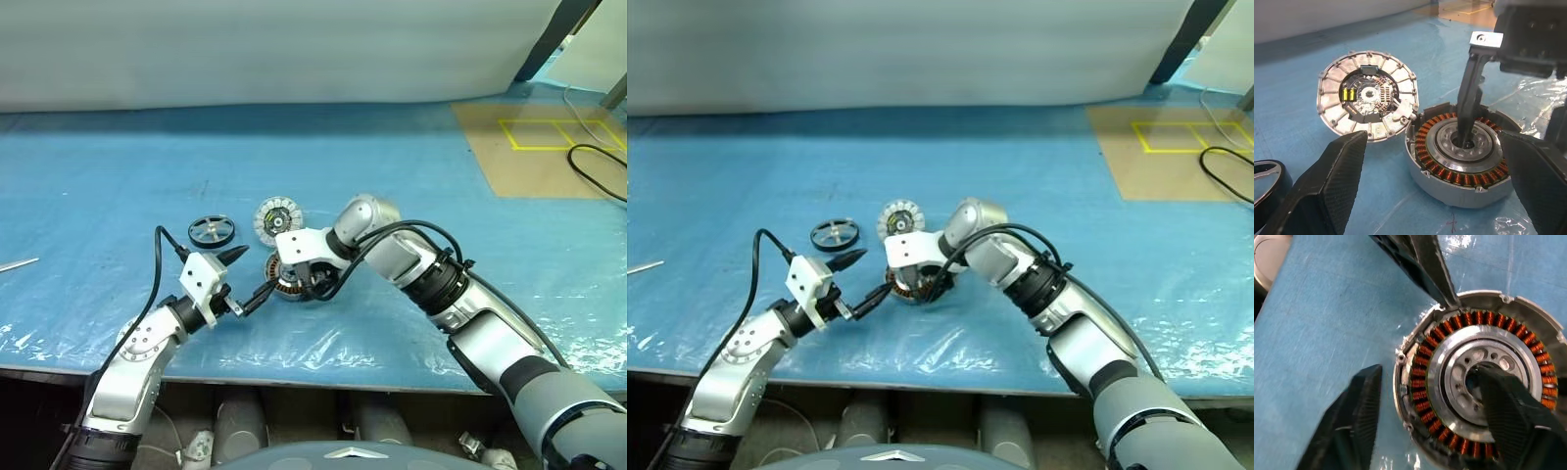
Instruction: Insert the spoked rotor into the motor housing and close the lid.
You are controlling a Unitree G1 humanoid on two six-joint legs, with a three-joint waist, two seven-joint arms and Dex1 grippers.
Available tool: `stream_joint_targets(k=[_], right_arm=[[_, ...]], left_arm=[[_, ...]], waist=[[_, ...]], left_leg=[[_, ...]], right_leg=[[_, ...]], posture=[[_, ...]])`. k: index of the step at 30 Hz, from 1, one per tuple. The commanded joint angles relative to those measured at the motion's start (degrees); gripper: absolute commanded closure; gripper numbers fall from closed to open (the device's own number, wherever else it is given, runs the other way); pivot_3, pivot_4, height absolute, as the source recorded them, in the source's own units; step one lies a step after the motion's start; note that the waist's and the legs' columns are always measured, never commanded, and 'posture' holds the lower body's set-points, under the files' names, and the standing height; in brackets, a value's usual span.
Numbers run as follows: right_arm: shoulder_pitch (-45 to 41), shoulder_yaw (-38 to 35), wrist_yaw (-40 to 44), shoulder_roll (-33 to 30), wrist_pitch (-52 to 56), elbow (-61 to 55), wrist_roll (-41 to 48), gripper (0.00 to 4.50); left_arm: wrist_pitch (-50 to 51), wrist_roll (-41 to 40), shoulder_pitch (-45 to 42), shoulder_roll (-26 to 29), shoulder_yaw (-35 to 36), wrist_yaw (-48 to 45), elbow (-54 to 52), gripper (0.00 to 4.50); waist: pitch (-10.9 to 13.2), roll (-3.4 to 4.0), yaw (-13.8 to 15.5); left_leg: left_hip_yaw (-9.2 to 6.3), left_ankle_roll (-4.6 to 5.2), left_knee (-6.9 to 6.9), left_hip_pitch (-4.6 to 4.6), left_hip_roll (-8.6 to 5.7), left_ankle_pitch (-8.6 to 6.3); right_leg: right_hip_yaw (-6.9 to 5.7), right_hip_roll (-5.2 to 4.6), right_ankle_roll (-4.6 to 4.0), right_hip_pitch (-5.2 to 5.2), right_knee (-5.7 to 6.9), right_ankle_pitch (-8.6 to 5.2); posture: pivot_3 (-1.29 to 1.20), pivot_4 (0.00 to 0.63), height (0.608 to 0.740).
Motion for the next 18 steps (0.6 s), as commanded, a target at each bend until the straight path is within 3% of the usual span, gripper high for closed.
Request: stream_joint_targets(k=[1,5,10,18], right_arm=[[-2.68,-3.14,0.38,-0.12,2.61,-0.75,3.64,0.83],[-5.85,-6.70,2.92,-2.18,5.91,-3.34,8.99,0.83],[-6.34,-16.88,0.02,-3.81,11.38,-5.97,17.54,0.83],[13.32,-34.64,-27.38,-2.83,9.53,-7.38,19.14,0.83]], left_arm=[[-0.38,-0.40,-1.15,-0.51,-0.27,0.39,-1.18,0.00],[-0.65,-0.18,-2.12,-0.87,-0.57,0.13,0.14,0.00],[-0.46,-1.09,-3.87,-1.48,-0.74,-0.40,1.08,0.00],[-0.89,-0.44,-6.94,-3.35,-2.78,-0.81,3.66,0.00]], waist=[[0.00,0.00,-0.01],[0.00,0.00,0.02],[0.00,0.00,0.14],[-0.04,-0.07,0.74]], left_leg=[[0.01,-0.02,0.00,-0.01,-0.02,0.01],[0.04,-0.05,0.00,-0.06,-0.07,0.03],[0.07,-0.05,0.00,-0.07,-0.15,0.04],[0.07,-0.15,0.01,-0.03,-0.32,0.09]], right_leg=[[0.02,-0.01,0.00,0.00,0.00,0.00],[0.03,0.00,0.00,-0.02,-0.05,0.00],[0.02,0.05,-0.01,-0.02,-0.09,0.00],[0.04,-0.04,0.00,0.07,-0.15,0.00]], posture=[[0.00,0.150,0.740],[0.00,0.150,0.740],[0.00,0.150,0.740],[0.00,0.150,0.740]])
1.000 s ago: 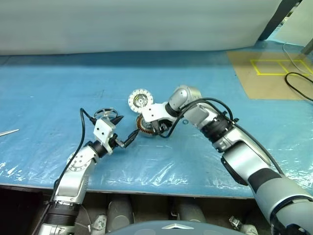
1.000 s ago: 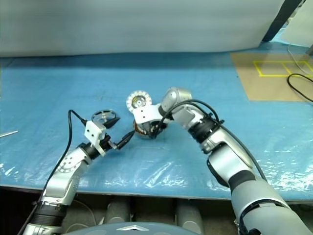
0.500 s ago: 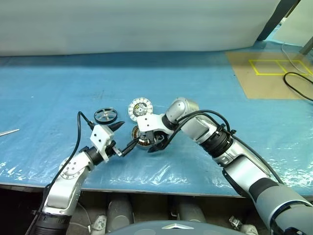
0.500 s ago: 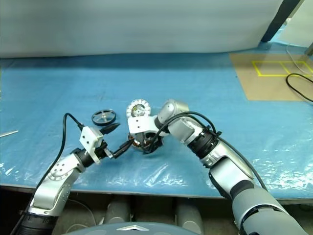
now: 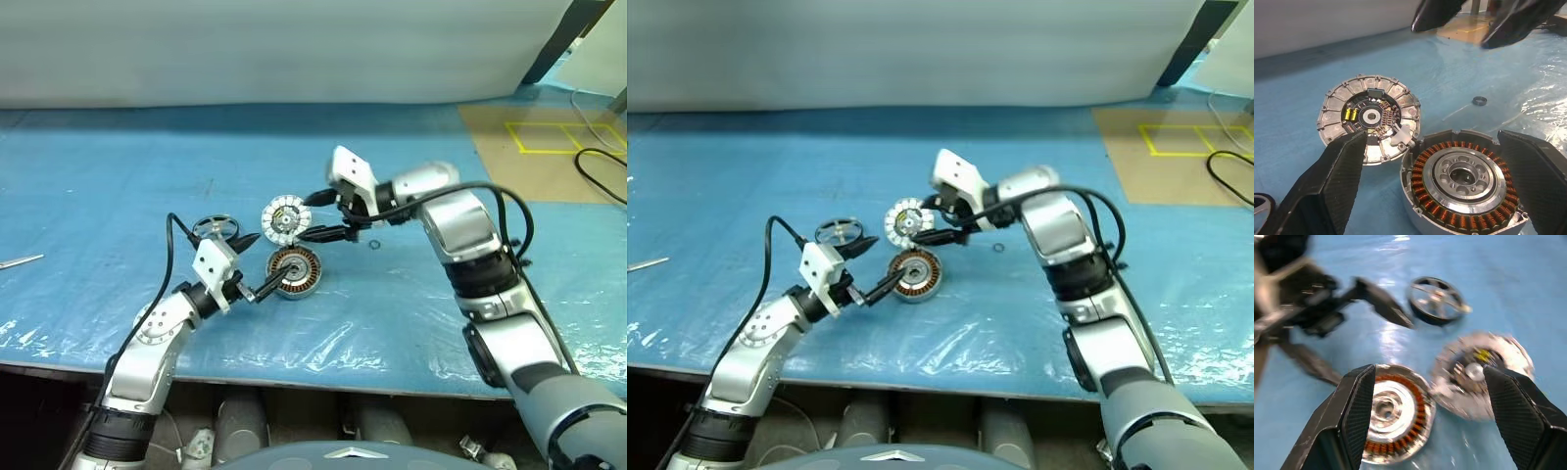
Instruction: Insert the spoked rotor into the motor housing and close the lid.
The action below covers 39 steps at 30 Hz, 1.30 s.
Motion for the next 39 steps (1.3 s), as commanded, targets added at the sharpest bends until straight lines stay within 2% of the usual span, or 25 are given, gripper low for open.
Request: stream_joint_targets(k=[1,6,10,24,27,33,35,39], right_arm=[[6.64,-6.97,-10.52,-0.32,-1.62,-1.39,0.93,0.83],[15.52,-10.60,-15.48,-2.04,-5.66,-3.60,2.73,0.83],[17.49,-11.66,-18.50,-3.15,-8.24,0.36,3.26,0.83],[19.67,-6.74,-22.43,-1.85,-13.21,8.42,2.82,0.83],[19.86,-5.76,-22.50,-2.70,-13.60,9.81,2.51,1.39],[21.11,-2.80,-21.67,-5.33,-16.99,10.47,0.75,3.30],[20.42,-2.76,-20.75,-4.50,-17.31,8.22,2.67,3.87],[15.10,-3.47,-19.53,-0.79,-15.10,2.56,7.45,3.87]], left_arm=[[-0.86,-0.51,-1.64,-0.57,-0.62,-0.69,-0.06,0.00],[-1.09,-0.46,-2.82,-0.98,-1.28,-1.46,1.29,0.00],[-1.47,-0.41,-3.49,-1.12,-1.20,-2.00,2.54,0.00],[-1.16,-0.75,-1.86,0.41,-0.60,-3.16,2.14,0.00],[-1.15,-0.66,-1.70,0.51,-0.42,-2.90,1.96,0.00],[-1.06,-1.19,-1.09,1.05,0.91,-2.51,1.48,0.00],[-0.62,-1.60,0.65,1.39,1.26,-2.59,0.18,0.00],[-0.56,-1.80,4.38,3.29,3.25,-2.42,-1.12,0.00]], waist=[[0.01,0.01,-0.01],[0.01,0.03,-0.63],[0.01,0.04,-0.79],[0.01,0.03,-0.65],[0.01,0.03,-0.64],[-0.01,0.01,-0.63],[-0.02,0.01,-0.73],[0.00,0.04,-1.22]], left_leg=[[0.00,-0.01,0.00,-0.01,-0.01,0.00],[0.00,-0.01,-0.07,0.01,-0.03,0.00],[0.00,-0.01,-0.09,0.11,-0.05,0.00],[-0.01,0.06,-0.15,0.07,-0.10,-0.04],[-0.01,0.11,-0.15,0.19,-0.10,-0.06],[-0.01,0.10,-0.19,0.22,-0.10,-0.06],[-0.01,0.10,-0.21,0.21,-0.10,-0.06],[-0.01,0.13,-0.31,0.15,-0.07,-0.08]], right_leg=[[0.00,0.00,0.00,-0.01,0.00,0.00],[0.03,0.02,0.01,-0.03,-0.04,0.00],[0.08,0.03,0.02,-0.03,0.01,0.00],[0.06,-0.01,0.02,0.00,-0.11,0.00],[0.06,-0.02,0.03,0.10,-0.10,0.00],[0.06,-0.01,0.04,0.12,-0.14,-0.01],[0.06,-0.01,0.04,0.13,-0.19,-0.01],[0.05,0.05,0.04,0.05,-0.27,-0.01]], posture=[[0.00,0.150,0.740],[0.00,0.150,0.740],[0.00,0.150,0.740],[0.00,0.150,0.740],[0.00,0.150,0.740],[0.00,0.150,0.740],[0.00,0.150,0.740],[0.00,0.150,0.740]])
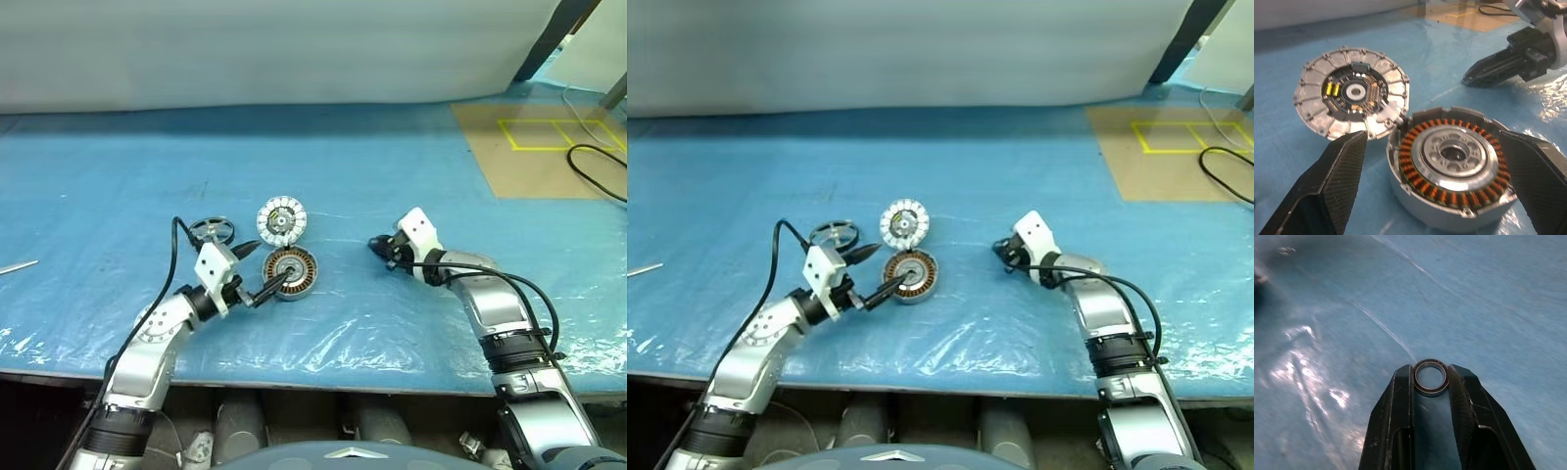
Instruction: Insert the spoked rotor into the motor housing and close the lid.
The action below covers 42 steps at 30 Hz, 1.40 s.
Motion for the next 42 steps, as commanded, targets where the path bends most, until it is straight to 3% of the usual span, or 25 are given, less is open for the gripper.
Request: stream_joint_targets(k=[1,7,15,42], right_arm=[[-5.35,1.39,2.69,2.93,2.46,-6.77,5.19,3.87],[-11.63,9.31,10.20,2.94,5.53,-11.24,6.78,3.87],[-14.12,19.41,14.72,1.44,4.48,-6.79,2.59,3.87],[-13.11,22.81,15.44,3.21,0.27,-3.57,-1.55,3.87]], left_arm=[[-0.38,-0.90,1.83,1.79,3.33,0.46,-2.71,0.00],[-0.46,-1.06,3.72,4.39,6.45,0.30,-2.87,0.00],[0.32,-1.89,3.15,4.62,6.30,0.29,-3.81,0.00],[0.96,-1.48,1.83,3.16,5.28,1.90,-3.93,0.00]], waist=[[0.06,0.10,-0.09],[0.09,0.15,0.58],[0.09,0.14,0.65],[0.09,0.14,0.54]], left_leg=[[0.00,0.00,-0.01,-0.05,0.00,0.00],[-0.01,0.00,-0.02,-0.13,0.01,0.01],[-0.01,-0.12,-0.14,-0.23,-0.06,0.07],[-0.01,-0.10,0.00,-0.13,-0.02,0.06]], right_leg=[[0.00,0.01,0.00,-0.07,0.01,0.00],[-0.05,-0.02,0.00,-0.10,0.01,0.00],[-0.09,-0.08,0.00,-0.01,-0.32,0.01],[-0.08,-0.06,-0.01,-0.01,-0.07,0.01]], posture=[[0.00,0.150,0.740],[0.00,0.150,0.740],[0.00,0.150,0.740],[0.00,0.150,0.740]])
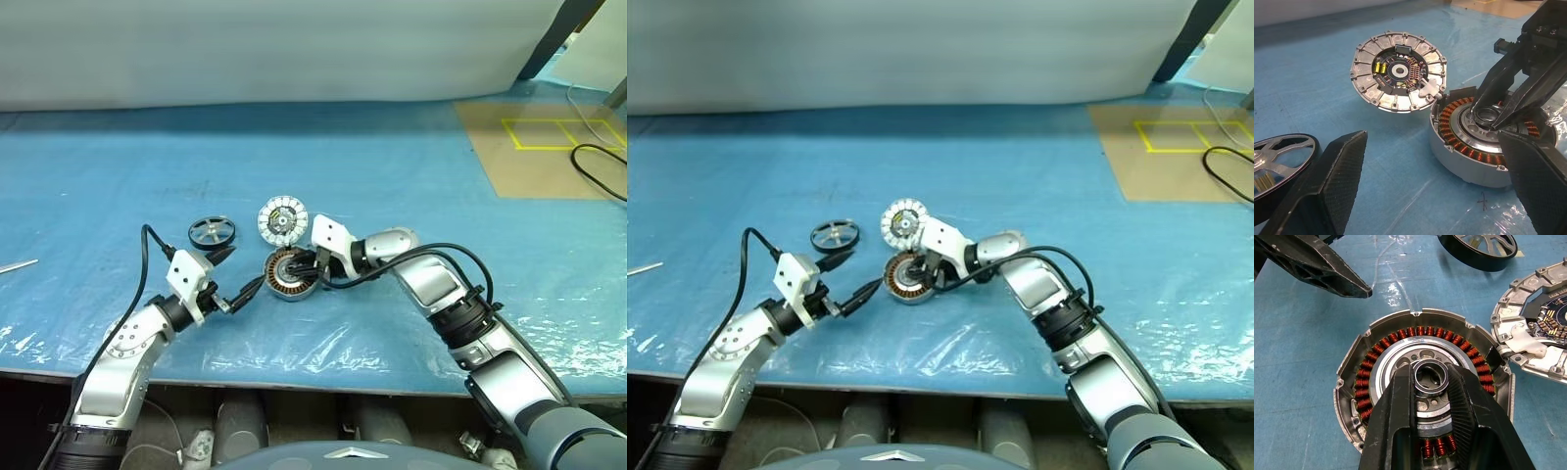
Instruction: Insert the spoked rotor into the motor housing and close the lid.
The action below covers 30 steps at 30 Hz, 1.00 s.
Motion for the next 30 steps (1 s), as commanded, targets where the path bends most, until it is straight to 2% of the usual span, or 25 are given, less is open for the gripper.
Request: stream_joint_targets(k=[1,5,10,13,16,19,20,25,30], right_arm=[[-0.25,0.42,0.17,0.51,-0.94,0.02,-0.30,3.87],[-0.23,0.09,0.03,0.77,-0.93,0.48,-0.47,3.87],[-0.30,-0.21,-0.27,0.95,-1.19,1.28,-0.89,2.31],[-0.28,-3.88,0.71,2.41,1.14,-0.37,3.73,1.37],[-0.84,-8.77,1.17,4.40,5.05,-2.12,9.80,1.37],[-1.12,-9.60,0.92,4.72,5.65,-2.06,10.72,2.24],[-1.07,-9.36,0.70,4.68,5.36,-1.91,10.41,2.66],[-0.77,-5.95,-3.89,4.66,0.38,1.85,4.14,4.41],[0.39,-3.51,-5.76,5.29,-0.83,3.05,1.55,4.46]], left_arm=[[-0.26,-0.36,-0.57,0.33,0.87,0.28,-1.39,0.00],[-0.26,-0.31,-0.58,0.25,0.85,0.46,-1.42,0.00],[-0.20,-0.29,-0.67,0.07,0.48,0.79,-1.69,0.00],[-0.19,-0.39,-0.87,0.10,0.51,0.79,-1.49,0.00],[-0.17,-0.43,-1.28,0.06,0.58,0.78,-0.96,0.00],[-0.19,-0.36,-1.94,-0.12,0.44,0.78,-0.33,0.00],[-0.19,-0.34,-2.15,-0.20,0.37,0.78,-0.17,0.00],[-0.16,-0.30,-2.88,-0.57,0.09,0.77,0.16,0.00],[-0.31,-0.24,-3.07,-0.58,-0.06,0.63,0.38,0.00]], waist=[[0.00,0.00,0.00],[0.00,0.00,-0.01],[0.00,0.00,0.01],[0.00,0.00,0.02],[0.00,0.00,0.02],[0.00,0.00,0.04],[0.00,0.00,0.04],[0.00,0.00,0.02],[0.00,0.00,0.02]], left_leg=[[0.00,0.01,0.02,0.01,0.00,0.00],[0.00,0.01,0.04,0.04,0.01,-0.01],[0.00,0.02,0.07,0.06,0.00,-0.01],[0.00,0.03,0.14,0.06,0.00,-0.02],[-0.01,0.07,0.17,0.06,0.01,-0.04],[-0.02,0.08,0.17,0.08,0.02,-0.04],[-0.02,0.06,0.17,0.08,0.01,-0.03],[-0.02,-0.02,0.17,0.05,0.01,0.01],[-0.02,-0.02,0.17,0.04,0.00,0.01]], right_leg=[[0.00,0.00,0.00,0.00,0.03,0.00],[0.01,0.00,0.00,0.00,0.09,0.00],[0.02,0.00,0.00,0.00,0.16,0.00],[0.02,-0.01,0.00,0.00,0.24,0.00],[0.03,-0.01,0.00,0.00,0.29,0.00],[0.03,0.00,0.00,0.00,0.31,0.00],[0.03,0.00,0.00,0.00,0.30,0.00],[0.02,0.00,-0.01,-0.01,0.28,-0.01],[0.02,-0.01,-0.01,-0.01,0.28,-0.01]], posture=[[0.00,0.150,0.740],[0.00,0.150,0.740],[0.00,0.150,0.740],[0.00,0.150,0.740],[0.00,0.150,0.740],[0.00,0.150,0.740],[0.00,0.150,0.740],[0.00,0.150,0.740],[0.00,0.150,0.740]])
